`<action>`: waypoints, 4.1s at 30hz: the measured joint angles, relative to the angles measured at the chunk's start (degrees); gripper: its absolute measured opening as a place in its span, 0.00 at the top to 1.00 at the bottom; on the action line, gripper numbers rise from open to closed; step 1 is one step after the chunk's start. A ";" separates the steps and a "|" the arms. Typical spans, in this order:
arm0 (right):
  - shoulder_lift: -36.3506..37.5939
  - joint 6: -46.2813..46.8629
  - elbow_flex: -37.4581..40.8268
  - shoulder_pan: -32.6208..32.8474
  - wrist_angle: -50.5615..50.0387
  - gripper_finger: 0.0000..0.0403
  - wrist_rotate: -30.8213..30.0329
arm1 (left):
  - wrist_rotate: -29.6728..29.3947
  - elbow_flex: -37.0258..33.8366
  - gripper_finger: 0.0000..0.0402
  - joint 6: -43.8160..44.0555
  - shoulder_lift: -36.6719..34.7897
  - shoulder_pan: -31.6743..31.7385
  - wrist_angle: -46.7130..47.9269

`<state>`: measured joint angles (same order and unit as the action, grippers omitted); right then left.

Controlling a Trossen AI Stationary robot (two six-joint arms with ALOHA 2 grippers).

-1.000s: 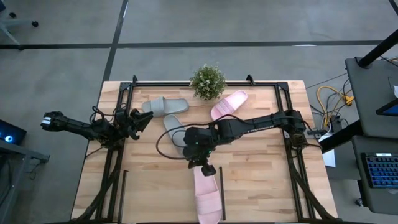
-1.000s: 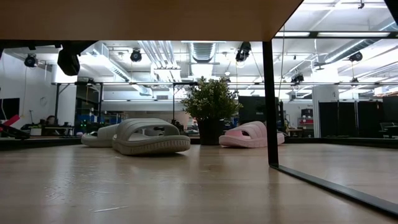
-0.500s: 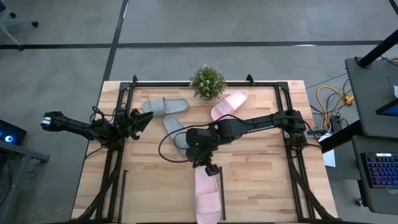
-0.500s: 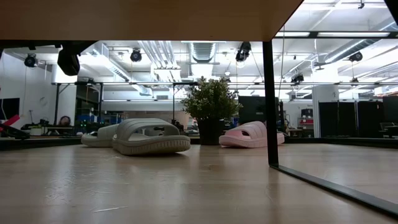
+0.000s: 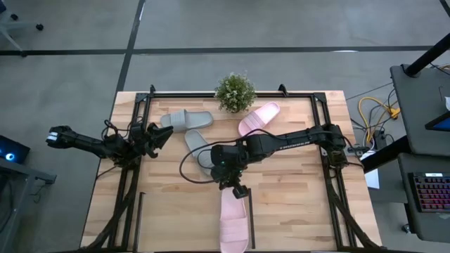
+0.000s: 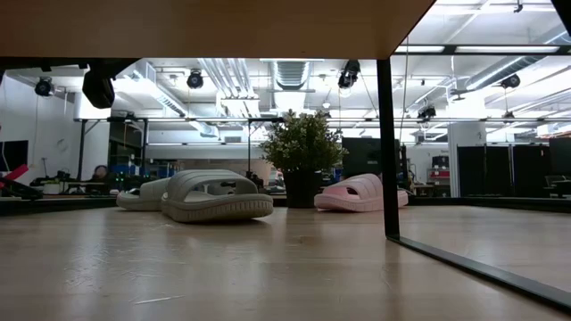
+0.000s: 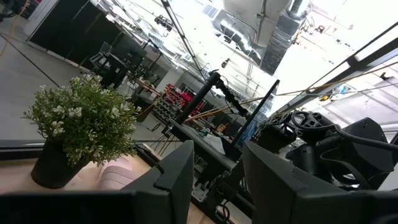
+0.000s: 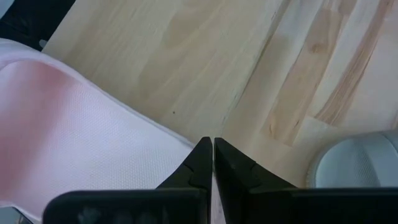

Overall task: Pick and place slides into the shelf
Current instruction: Put the bottom pink slipper on the shelf, then put the pink slipper on the shelf

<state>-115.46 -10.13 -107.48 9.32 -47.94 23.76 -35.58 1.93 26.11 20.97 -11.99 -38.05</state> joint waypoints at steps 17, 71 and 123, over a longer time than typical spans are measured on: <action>1.86 1.41 -2.59 -0.99 5.20 0.98 -1.26 | -0.01 0.00 0.69 0.00 0.00 -0.01 -0.02; 47.34 27.04 38.10 -17.22 17.66 0.98 -24.84 | 3.59 0.00 0.69 -1.49 -0.13 0.00 -0.08; 22.34 18.65 46.73 -56.34 11.28 0.23 11.65 | -2.31 0.00 0.69 -1.42 -0.11 0.00 -0.08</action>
<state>-93.12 8.52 -60.75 -47.02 -36.67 35.41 -37.89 1.93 24.69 20.86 -11.99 -38.12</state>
